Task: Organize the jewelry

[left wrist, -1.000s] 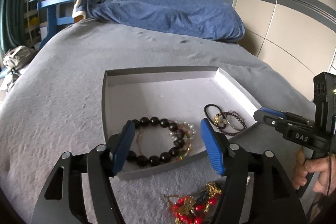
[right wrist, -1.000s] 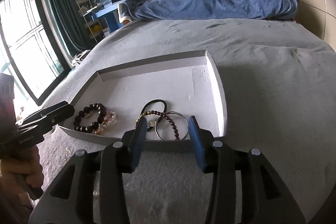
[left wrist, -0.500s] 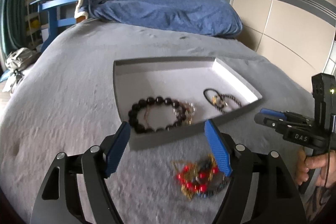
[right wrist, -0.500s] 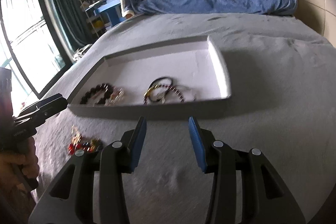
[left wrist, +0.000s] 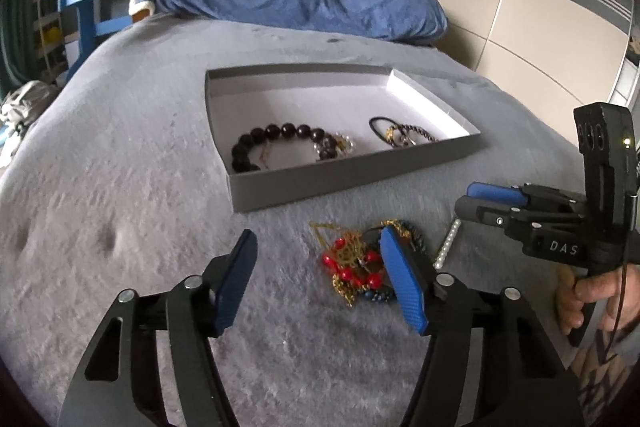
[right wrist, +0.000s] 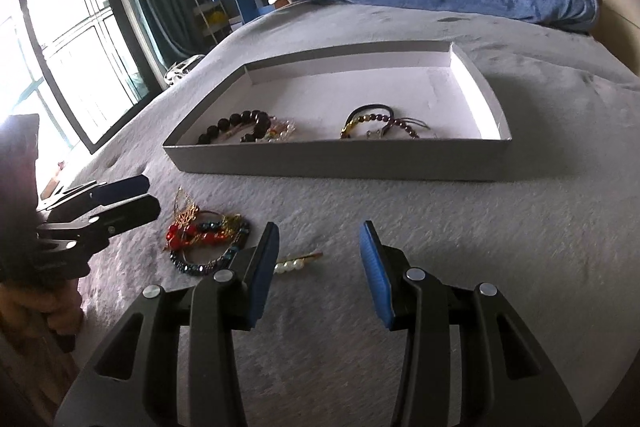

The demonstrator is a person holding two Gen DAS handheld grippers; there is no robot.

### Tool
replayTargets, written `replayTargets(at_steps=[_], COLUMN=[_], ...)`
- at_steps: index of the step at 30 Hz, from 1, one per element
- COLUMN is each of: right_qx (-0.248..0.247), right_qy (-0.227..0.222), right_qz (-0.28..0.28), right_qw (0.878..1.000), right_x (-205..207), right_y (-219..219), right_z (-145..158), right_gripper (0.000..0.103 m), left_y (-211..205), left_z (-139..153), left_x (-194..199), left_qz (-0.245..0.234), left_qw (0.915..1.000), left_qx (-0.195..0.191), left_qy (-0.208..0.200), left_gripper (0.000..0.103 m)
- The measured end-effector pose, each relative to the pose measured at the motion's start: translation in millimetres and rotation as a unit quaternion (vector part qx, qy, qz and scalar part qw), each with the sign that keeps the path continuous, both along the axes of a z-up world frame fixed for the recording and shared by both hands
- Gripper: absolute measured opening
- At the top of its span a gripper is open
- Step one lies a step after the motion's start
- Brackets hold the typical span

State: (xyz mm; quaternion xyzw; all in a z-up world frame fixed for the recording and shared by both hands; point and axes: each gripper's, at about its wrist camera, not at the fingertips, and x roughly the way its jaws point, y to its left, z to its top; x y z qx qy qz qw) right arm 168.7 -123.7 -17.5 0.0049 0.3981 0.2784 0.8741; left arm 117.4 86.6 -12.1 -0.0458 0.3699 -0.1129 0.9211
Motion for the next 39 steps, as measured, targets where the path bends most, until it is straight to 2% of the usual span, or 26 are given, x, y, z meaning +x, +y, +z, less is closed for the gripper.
replayTargets(at_steps=[4, 5, 7, 8, 9, 11, 16, 20, 22, 26, 29, 33, 37, 39], right_qx=[-0.004, -0.005, -0.006, -0.006, -0.005, -0.003, -0.003, -0.002, -0.001, -0.002, -0.002, -0.006, -0.005, -0.005], right_qy=[0.002, 0.002, 0.001, 0.001, 0.002, 0.003, 0.004, 0.004, 0.004, 0.005, 0.011, 0.019, 0.024, 0.026], right_qz=[0.003, 0.004, 0.004, 0.004, 0.004, 0.002, 0.001, 0.001, 0.002, 0.01, 0.017, 0.021, 0.027, 0.029], right_qw=[1.0, 1.0, 1.0, 1.0, 1.0, 1.0, 1.0, 1.0, 1.0, 1.0, 1.0, 1.0, 0.999, 0.999], right_x=[-3.1, -3.7, -4.7, -4.9, -4.8, -4.4, -4.1, -4.4, -4.6, -5.8, -7.5, -8.6, -9.6, -10.0], right_y=[1.7, 1.9, 2.2, 2.1, 2.0, 1.5, 1.9, 1.0, 1.1, 3.4, 4.6, 7.1, 8.2, 8.7], right_z=[-2.2, -2.3, -2.6, -2.8, -2.8, -2.7, -3.0, -2.8, -2.8, -3.2, -5.2, -7.7, -9.4, -9.8], right_gripper=[0.042, 0.042, 0.042, 0.042, 0.042, 0.042, 0.042, 0.042, 0.042, 0.042, 0.042, 0.042, 0.042, 0.044], left_y=[-1.1, -1.7, -1.8, -1.2, -0.3, -0.5, 0.7, 19.2, 28.1, 47.7, 56.2, 51.9, 48.7, 48.9], left_z=[-7.0, -9.7, -13.9, -14.0, -12.1, -3.2, 23.9, 46.7, 51.8, 50.9, 41.1, 23.8, 10.1, 5.1], left_x=[9.0, 13.0, 18.3, 19.0, 17.7, 11.2, -10.1, -25.5, -27.0, -23.2, -19.0, -9.7, -4.5, -3.3], left_qz=[-0.006, -0.009, -0.015, -0.017, -0.019, -0.028, -0.033, -0.018, -0.007, 0.027, 0.046, 0.049, 0.056, 0.06], left_qw=[0.9997, 0.9994, 0.9986, 0.9984, 0.9984, 0.9986, 0.9966, 0.99, 0.9877, 0.9881, 0.991, 0.996, 0.9974, 0.9974], left_qx=[-0.009, -0.014, -0.026, -0.033, -0.038, -0.043, -0.045, -0.081, -0.098, -0.105, -0.099, -0.069, -0.045, -0.036], left_qy=[0.021, 0.03, 0.043, 0.044, 0.038, 0.011, -0.061, -0.114, -0.121, -0.109, -0.078, -0.029, 0.005, 0.015], left_gripper=[0.057, 0.051, 0.032, 0.017, 0.008, 0.003, 0.001, 0.001, 0.001, 0.001, 0.001, 0.001, 0.001, 0.005])
